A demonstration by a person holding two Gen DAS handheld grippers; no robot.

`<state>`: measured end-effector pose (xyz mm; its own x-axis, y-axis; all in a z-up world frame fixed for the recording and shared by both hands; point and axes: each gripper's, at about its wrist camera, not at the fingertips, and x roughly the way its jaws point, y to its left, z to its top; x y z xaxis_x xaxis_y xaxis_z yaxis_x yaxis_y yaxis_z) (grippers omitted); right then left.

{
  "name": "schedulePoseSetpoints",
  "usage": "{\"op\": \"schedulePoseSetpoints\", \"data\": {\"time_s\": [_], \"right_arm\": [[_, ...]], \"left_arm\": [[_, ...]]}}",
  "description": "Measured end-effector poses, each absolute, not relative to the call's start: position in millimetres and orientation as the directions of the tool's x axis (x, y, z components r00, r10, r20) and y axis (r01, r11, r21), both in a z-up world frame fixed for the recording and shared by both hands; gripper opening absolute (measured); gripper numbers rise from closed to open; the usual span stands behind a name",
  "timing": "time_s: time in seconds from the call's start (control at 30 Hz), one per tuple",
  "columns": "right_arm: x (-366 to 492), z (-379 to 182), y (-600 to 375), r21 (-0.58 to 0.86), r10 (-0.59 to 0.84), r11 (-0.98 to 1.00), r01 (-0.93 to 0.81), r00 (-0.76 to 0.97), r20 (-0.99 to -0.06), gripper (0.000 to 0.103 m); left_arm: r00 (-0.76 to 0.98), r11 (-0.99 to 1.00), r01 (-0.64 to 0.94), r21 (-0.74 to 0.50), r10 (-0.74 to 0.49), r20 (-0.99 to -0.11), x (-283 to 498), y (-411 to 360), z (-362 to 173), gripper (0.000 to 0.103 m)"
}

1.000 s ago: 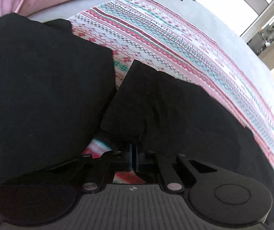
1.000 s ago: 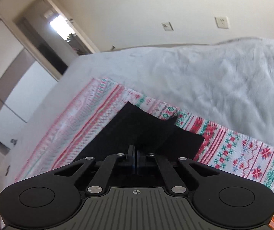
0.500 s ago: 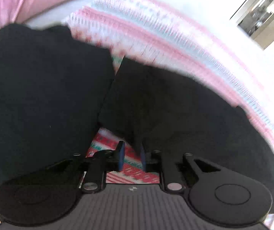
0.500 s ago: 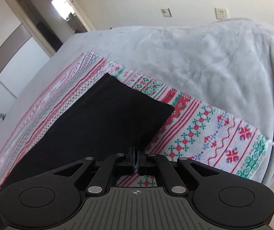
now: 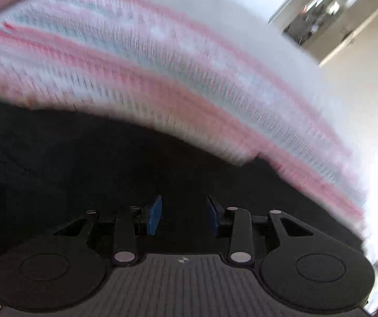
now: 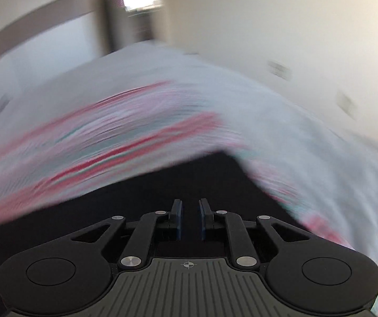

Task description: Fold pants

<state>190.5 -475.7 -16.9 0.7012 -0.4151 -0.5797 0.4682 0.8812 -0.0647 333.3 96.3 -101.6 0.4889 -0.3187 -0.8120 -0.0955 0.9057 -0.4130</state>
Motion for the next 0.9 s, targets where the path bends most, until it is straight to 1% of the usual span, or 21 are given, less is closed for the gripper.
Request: {"op": "schedulePoseSetpoints", "data": {"time_s": [0.03, 0.07, 0.1, 0.13, 0.2, 0.3, 0.37, 0.4, 0.5, 0.63, 0.67, 0.7, 0.73, 0.8, 0.9], "right_arm": [[207, -19, -452, -0.11, -0.375, 0.915, 0.389, 0.716, -0.589, 0.017], [226, -22, -424, -0.153, -0.326, 0.943, 0.295, 0.73, -0.601, 0.02], [242, -25, -402, -0.176, -0.284, 0.959, 0.223, 0.738, -0.612, 0.027], [255, -27, -384, -0.183, -0.248, 0.968, 0.169, 0.742, -0.623, 0.028], [292, -36, -347, -0.141, -0.132, 0.989, 0.05, 0.735, -0.665, 0.028], [357, -56, -283, -0.024, 0.066, 0.992, -0.124, 0.673, -0.737, 0.028], [386, -71, -240, -0.007, 0.154, 0.968, -0.25, 0.618, -0.771, 0.028], [398, -81, -218, -0.022, 0.174, 0.95, -0.31, 0.591, -0.787, 0.028], [424, -106, -179, -0.089, 0.159, 0.912, -0.399, 0.546, -0.823, 0.028], [441, -122, -159, -0.08, 0.197, 0.88, -0.469, 0.512, -0.836, 0.028], [444, -126, -155, -0.088, 0.194, 0.872, -0.481, 0.505, -0.841, 0.024], [444, -131, -149, -0.101, 0.182, 0.863, -0.494, 0.492, -0.851, 0.007], [445, -134, -144, -0.129, 0.153, 0.852, -0.508, 0.476, -0.866, 0.001], [439, -132, -136, -0.184, 0.121, 0.827, -0.531, 0.488, -0.864, 0.0], [432, -111, -125, -0.302, 0.079, 0.81, -0.502, 0.604, -0.793, 0.0]], "left_arm": [[0.463, 0.914, -0.084, -0.398, -0.318, -0.827, 334, 90, -117, 0.035], [0.462, 0.925, -0.064, -0.374, -0.305, -0.832, 331, 84, -127, 0.035], [0.481, 0.938, -0.029, -0.344, -0.289, -0.828, 326, 80, -127, 0.035], [0.479, 0.951, 0.006, -0.309, -0.274, -0.834, 325, 75, -123, 0.036], [0.47, 0.954, 0.073, -0.29, -0.29, -0.834, 322, 75, -125, 0.04], [0.474, 0.956, 0.116, -0.269, -0.291, -0.831, 310, 69, -124, 0.04], [0.466, 0.95, 0.11, -0.293, -0.31, -0.829, 308, 72, -122, 0.04], [0.459, 0.947, 0.107, -0.304, -0.318, -0.829, 310, 73, -122, 0.04], [0.443, 0.937, 0.119, -0.33, -0.347, -0.826, 302, 78, -119, 0.04], [0.433, 0.923, 0.136, -0.361, -0.383, -0.816, 291, 88, -121, 0.04], [0.432, 0.922, 0.137, -0.363, -0.385, -0.816, 297, 84, -124, 0.04], [0.43, 0.921, 0.138, -0.365, -0.388, -0.815, 296, 86, -125, 0.04], [0.429, 0.92, 0.136, -0.368, -0.39, -0.815, 294, 87, -124, 0.04], [0.428, 0.92, 0.135, -0.369, -0.39, -0.815, 293, 87, -123, 0.04], [0.43, 0.925, 0.152, -0.348, -0.378, -0.82, 294, 84, -125, 0.04]]}}
